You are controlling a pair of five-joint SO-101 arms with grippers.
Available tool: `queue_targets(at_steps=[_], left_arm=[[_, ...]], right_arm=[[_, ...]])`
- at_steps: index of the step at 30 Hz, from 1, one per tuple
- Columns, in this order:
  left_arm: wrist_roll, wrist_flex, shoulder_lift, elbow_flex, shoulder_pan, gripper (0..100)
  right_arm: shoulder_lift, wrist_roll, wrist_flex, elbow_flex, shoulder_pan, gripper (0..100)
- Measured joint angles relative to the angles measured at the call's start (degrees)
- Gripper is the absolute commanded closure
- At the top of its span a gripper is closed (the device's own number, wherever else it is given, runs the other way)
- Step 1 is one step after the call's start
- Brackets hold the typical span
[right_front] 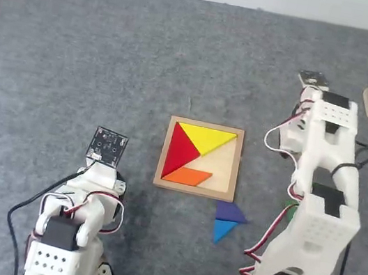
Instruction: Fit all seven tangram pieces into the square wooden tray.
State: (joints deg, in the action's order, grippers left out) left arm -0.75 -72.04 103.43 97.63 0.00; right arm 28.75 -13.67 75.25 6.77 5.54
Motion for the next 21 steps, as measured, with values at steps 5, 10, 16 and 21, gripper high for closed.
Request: queue_targets(at_steps=[5,10,16,21], left_arm=[[0.00,0.00,0.00,0.00,0.09,99],[0.00,0.00,0.00,0.00,0.00,99],[0.00,0.00,0.00,0.00,0.09,99],[0.00,0.00,0.00,0.00,0.09,99]], right_arm=[[0.00,0.00,0.44,0.35,0.18,81.0],[-0.62,-1.05,0.53,0.35,0.26,81.0],[-3.69,-1.93,0.53,0.26,1.23,80.9],[-4.31,-2.20,0.00,0.26,1.14,80.9]])
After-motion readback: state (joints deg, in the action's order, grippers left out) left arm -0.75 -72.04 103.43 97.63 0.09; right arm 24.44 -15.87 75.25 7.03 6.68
